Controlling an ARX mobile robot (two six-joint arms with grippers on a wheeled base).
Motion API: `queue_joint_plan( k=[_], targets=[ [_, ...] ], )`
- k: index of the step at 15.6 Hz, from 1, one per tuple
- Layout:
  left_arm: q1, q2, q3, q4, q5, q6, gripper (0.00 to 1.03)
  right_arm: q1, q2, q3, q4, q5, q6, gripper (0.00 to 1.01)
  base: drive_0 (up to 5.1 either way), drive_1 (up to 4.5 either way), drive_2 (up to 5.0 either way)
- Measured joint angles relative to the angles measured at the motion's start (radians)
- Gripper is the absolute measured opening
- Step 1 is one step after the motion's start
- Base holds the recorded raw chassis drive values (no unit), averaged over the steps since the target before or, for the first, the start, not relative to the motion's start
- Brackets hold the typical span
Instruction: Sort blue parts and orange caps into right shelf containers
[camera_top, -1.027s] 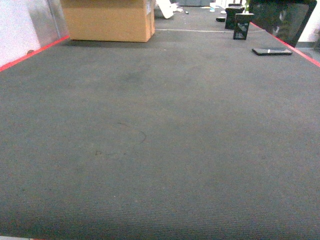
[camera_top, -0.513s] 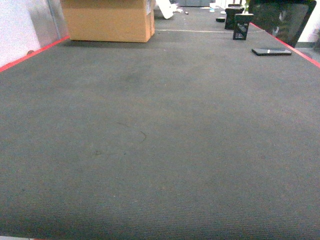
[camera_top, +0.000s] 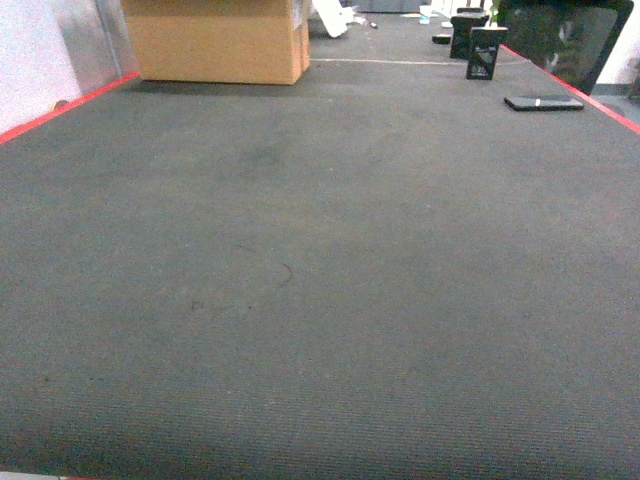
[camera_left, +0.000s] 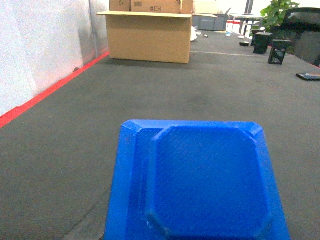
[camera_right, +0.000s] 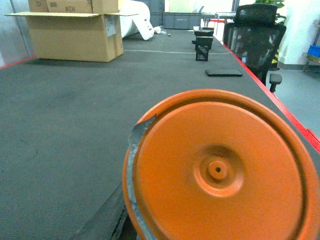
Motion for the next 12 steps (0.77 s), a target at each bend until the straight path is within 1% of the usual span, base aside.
queue_joint_plan(
  k=[1,2,3,4,5,6,7,12],
  targets=[
    [0.000,-0.016,0.000,-0.016,0.000,0.000,0.42,0.000,-0.021,0.000,-0.031,0.000,0.000,0.44,0.0,0.00,0.0],
    [0.000,-0.036,0.000,-0.031,-0.002,0.000,0.42,0.000,-0.155,0.000,-0.193,0.000,0.000,0.44,0.0,0.00,0.0],
    [0.000,-0.128,0.001,-0.182,0.002,0.000,0.42,0.000,-0.177,0.003,-0.165,0.000,0.000,0.44,0.0,0.00,0.0],
    [0.000,-0.195,0.001,-0.212,-0.001,0.000,0.42,0.000,-0.177,0.001,-0.195,0.001,0.000,0.44,0.0,0.00,0.0],
    [0.000,-0.196,0.008,-0.191,-0.001,0.000,0.42,0.000,-0.176,0.001,-0.188,-0.001,0.000,0.44,0.0,0.00,0.0],
    [0.002,-0.197,0.001,-0.217,-0.002,0.000,0.42,0.000,-0.177,0.001,-0.182,0.000,0.000,0.44,0.0,0.00,0.0],
    [0.002,-0.197,0.001,-0.202,0.000,0.000,0.42,0.000,-0.177,0.001,-0.186,0.000,0.000,0.44,0.0,0.00,0.0],
    [0.002,-0.197,0.001,-0.209,0.000,0.000,0.42,0.000,-0.177,0.001,-0.186,0.000,0.000,0.44,0.0,0.00,0.0]
  ],
)
